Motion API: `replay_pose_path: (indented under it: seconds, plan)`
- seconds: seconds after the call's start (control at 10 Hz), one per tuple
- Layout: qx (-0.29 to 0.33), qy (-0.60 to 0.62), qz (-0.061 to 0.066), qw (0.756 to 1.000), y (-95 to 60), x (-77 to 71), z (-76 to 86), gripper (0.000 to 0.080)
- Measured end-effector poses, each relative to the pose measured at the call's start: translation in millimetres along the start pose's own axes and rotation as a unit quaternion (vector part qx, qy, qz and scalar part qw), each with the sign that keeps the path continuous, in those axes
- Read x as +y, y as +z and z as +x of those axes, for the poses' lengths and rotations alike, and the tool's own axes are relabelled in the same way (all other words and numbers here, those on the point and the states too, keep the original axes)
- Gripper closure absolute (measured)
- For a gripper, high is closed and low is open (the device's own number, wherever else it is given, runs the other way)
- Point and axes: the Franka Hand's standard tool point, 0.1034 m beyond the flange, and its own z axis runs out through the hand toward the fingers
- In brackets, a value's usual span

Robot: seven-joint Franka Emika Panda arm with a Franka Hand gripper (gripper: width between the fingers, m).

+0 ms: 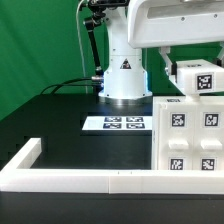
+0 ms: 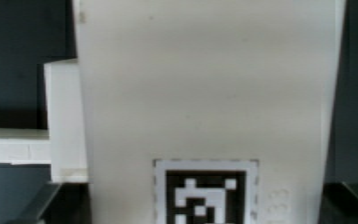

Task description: Assemble cabinet

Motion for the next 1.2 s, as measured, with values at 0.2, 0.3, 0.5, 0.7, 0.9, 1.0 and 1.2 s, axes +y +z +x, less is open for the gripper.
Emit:
replay_pose_path:
  seconds: [0.2,0.3,0.5,0.7,0.9,1.0,1.2]
  plan:
    - [-0.002,0.001,-0.001,1.0,5.7,1.8,-0.5,0.0243]
    - [-0.001,0.002,-0.001,1.0,8.7,2.1,-1.4,0.0243]
    - [0.009,0.002,-0.002,1.0,10.1,1.5,-1.1,0.0243]
    - [0.024,0.004,-0.002,1.0,10.0,0.6,-0.9,0.0243]
    - [0.037,0.003,-0.003,0.999,9.8,0.1,-1.0,0.0243]
    - [0.041,0.003,-0.003,0.999,9.7,-0.2,-0.8,0.0243]
    - [0.044,0.002,-0.003,0.999,9.6,-0.3,-0.6,0.0243]
